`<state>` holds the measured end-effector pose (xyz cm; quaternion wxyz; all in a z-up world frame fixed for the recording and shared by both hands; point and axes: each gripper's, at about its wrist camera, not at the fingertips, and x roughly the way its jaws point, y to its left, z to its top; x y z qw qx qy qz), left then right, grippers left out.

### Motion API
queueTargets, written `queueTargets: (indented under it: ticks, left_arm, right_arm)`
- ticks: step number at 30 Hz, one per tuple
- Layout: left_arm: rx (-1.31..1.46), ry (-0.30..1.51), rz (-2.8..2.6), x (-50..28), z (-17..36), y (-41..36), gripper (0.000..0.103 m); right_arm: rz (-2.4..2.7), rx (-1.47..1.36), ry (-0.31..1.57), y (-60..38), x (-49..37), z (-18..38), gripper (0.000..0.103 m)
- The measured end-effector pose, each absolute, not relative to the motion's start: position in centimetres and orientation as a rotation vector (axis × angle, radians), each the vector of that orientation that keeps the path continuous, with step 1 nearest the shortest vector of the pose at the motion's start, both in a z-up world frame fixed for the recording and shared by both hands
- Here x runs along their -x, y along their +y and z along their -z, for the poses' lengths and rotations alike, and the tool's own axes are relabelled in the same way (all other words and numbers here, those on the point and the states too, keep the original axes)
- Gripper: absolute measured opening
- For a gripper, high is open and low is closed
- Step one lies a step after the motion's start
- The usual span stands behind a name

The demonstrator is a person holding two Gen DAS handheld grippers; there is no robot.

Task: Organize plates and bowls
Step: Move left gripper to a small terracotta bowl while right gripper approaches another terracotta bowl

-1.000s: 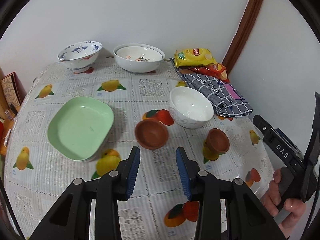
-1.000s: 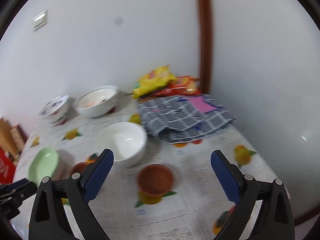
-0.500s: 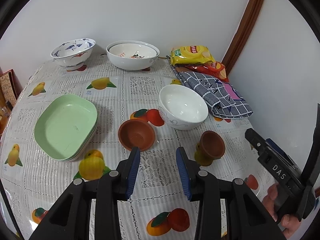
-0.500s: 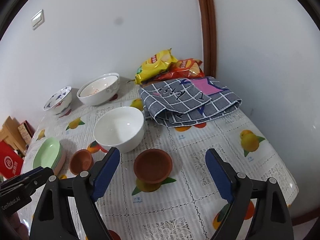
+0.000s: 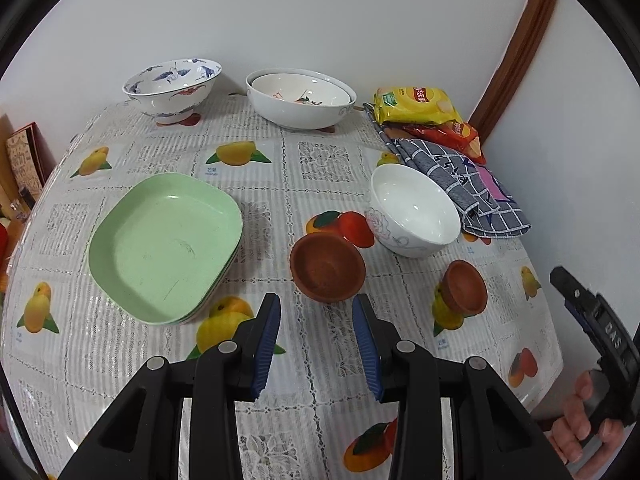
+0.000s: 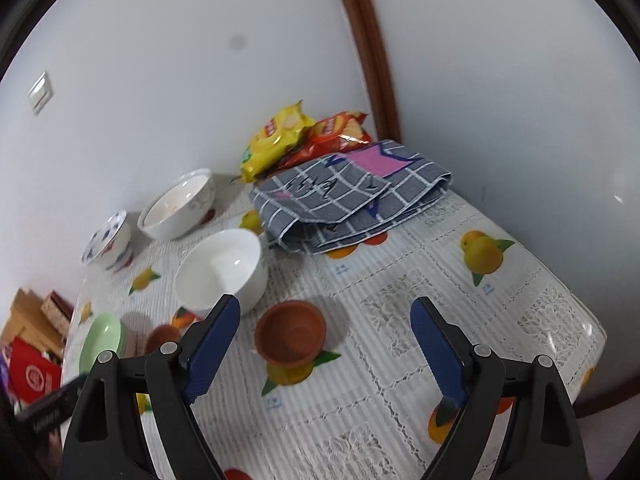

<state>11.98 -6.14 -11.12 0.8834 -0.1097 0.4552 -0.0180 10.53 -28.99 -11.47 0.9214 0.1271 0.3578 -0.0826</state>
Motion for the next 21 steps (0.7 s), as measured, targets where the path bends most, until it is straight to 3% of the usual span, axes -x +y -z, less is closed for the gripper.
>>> queueTargets:
  ticks: [4,6,9,21]
  left_arm:
    - [0.214,0.952,0.040,-13.1,12.0,-6.0,0.035]
    - [0.202,0.963,0.047,-13.9,12.9,-6.1,0.035]
    - [0.234,0.986,0.055,-15.0,14.1,-6.0,0.035]
    - [0.280,1.085,0.048,-19.7,19.2,-6.5,0.035]
  right_arm:
    - [0.180,-0.265,0.766,-29.3,-11.1,13.2,0.085]
    - [0.177,-0.271,0.810,-29.6,-11.8,14.5,0.074]
    - [0.181,-0.285,0.868,-29.7,-12.9,15.8,0.068]
    - [0.190,-0.296,0.960,-29.9,-15.4,18.7,0.062]
